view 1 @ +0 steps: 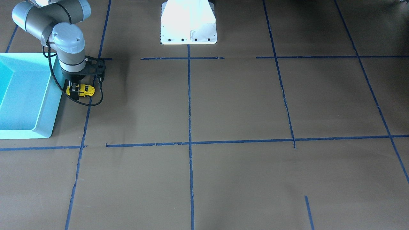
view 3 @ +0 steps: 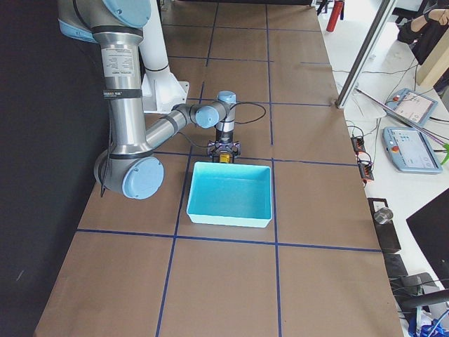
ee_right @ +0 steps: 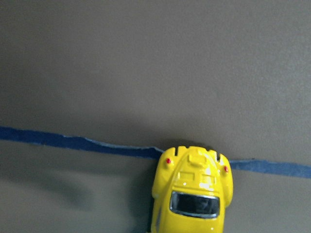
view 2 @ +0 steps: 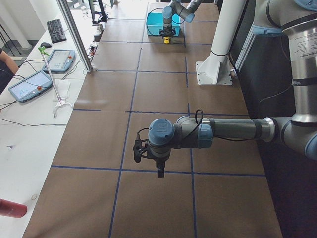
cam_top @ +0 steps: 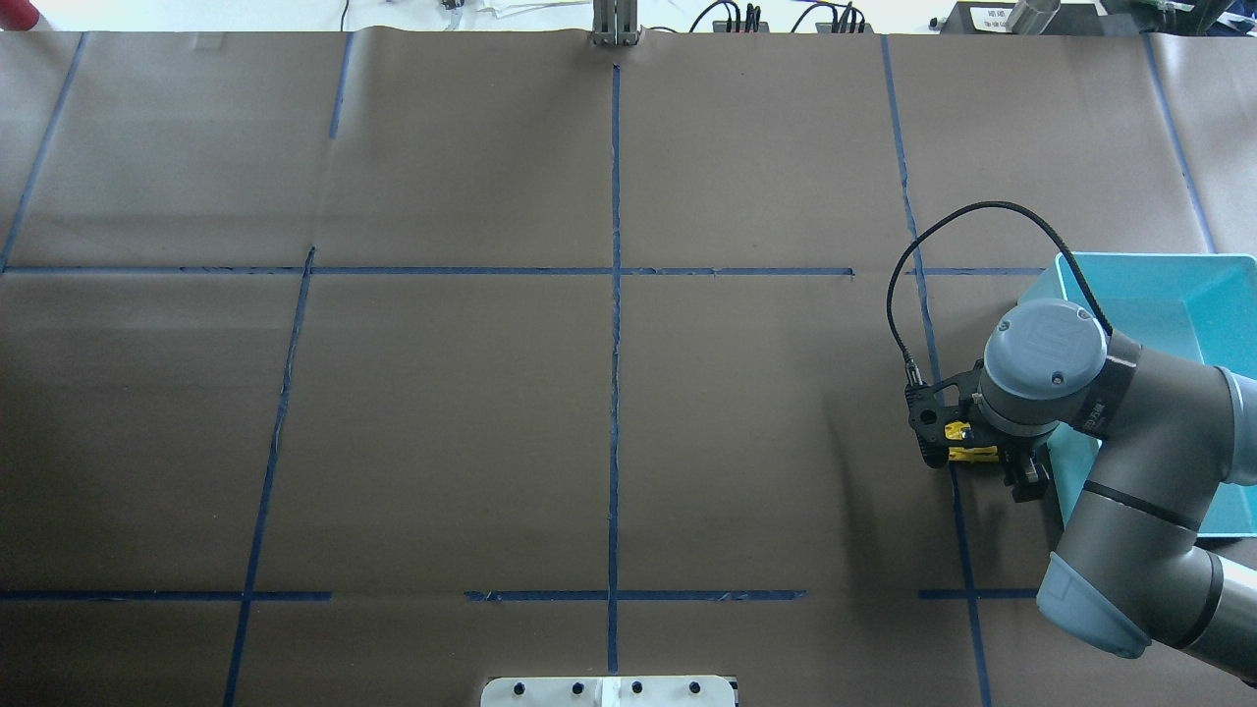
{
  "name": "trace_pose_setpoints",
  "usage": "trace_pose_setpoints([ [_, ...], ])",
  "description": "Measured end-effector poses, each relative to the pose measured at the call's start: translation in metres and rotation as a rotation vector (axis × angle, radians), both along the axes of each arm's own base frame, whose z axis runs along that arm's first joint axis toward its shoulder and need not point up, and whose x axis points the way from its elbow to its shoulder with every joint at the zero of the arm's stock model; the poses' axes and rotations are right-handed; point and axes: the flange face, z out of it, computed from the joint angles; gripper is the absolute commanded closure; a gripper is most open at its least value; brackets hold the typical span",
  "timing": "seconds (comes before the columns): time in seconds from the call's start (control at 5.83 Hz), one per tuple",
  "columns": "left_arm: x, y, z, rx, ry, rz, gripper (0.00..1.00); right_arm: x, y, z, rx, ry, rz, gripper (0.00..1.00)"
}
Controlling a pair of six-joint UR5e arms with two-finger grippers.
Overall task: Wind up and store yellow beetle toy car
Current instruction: 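Lift the car with the right gripper and carry it over the bin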
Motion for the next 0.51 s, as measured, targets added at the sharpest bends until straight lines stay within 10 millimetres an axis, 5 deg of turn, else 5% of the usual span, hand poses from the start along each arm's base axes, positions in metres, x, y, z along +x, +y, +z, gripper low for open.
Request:
trace_pose_setpoints([
  [0.51, -0.0003, 0.0004, -0.0007, 0.001, 0.000, -0.001, 0.00, -0.0050, -0.0010, 0.0001, -0.010, 0.002, 0.019, 0.87],
])
